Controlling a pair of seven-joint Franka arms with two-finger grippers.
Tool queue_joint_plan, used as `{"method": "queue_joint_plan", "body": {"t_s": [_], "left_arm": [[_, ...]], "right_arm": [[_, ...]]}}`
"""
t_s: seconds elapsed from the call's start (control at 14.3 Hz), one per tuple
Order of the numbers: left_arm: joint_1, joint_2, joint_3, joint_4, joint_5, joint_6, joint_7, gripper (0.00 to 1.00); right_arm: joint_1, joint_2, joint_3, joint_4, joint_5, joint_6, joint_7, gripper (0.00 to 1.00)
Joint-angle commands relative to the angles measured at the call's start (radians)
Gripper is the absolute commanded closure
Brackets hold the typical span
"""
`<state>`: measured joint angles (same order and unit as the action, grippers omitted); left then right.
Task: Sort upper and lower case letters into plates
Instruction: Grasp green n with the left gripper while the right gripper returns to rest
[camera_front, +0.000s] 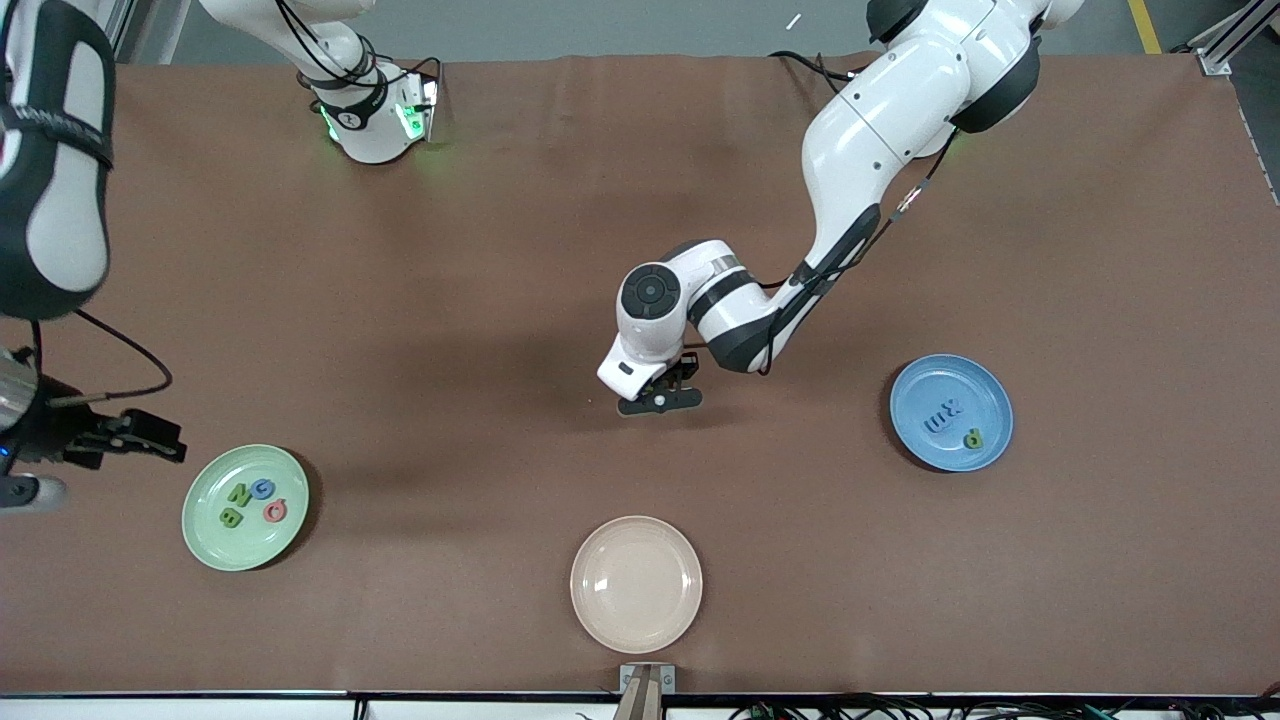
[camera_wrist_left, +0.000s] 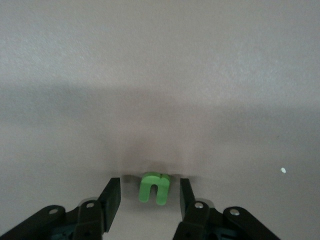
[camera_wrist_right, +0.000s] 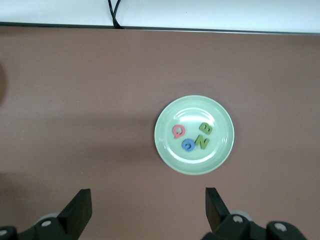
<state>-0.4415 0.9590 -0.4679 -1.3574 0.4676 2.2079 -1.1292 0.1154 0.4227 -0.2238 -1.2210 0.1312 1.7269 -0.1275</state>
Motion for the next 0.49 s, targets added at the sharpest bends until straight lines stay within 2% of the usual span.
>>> {"method": "queue_joint_plan", "body": {"t_s": [0.0, 0.14, 0.28, 0.35, 0.42], "left_arm": [[-0.014, 0.014, 0.008, 0.009, 0.006, 0.009, 0.011, 0.45], [-0.014, 0.015, 0.009, 0.007, 0.01, 0.009, 0.026, 0.48], [-0.014, 0.021, 0.014, 0.011, 0.008, 0.01, 0.04, 0.55], [-0.014, 0.021, 0.015, 0.011, 0.008, 0.013, 0.04, 0.62], [-0.016, 0.021, 0.023, 0.011, 0.008, 0.015, 0.04, 0.74]], "right_arm": [[-0.025, -0.139, 0.041, -0.057, -0.004, -0.09, 0.075, 0.0], [-0.09, -0.198, 0.127, -0.075, -0.016, -0.124, 0.156, 0.0], [-0.149, -0.26, 0.216, -0.129, -0.074, -0.115, 0.164, 0.0], [-0.173, -0.287, 0.253, -0.156, -0.096, -0.109, 0.183, 0.0], [-0.189, -0.315, 0.28, -0.182, -0.11, -0.104, 0.198, 0.0]]}}
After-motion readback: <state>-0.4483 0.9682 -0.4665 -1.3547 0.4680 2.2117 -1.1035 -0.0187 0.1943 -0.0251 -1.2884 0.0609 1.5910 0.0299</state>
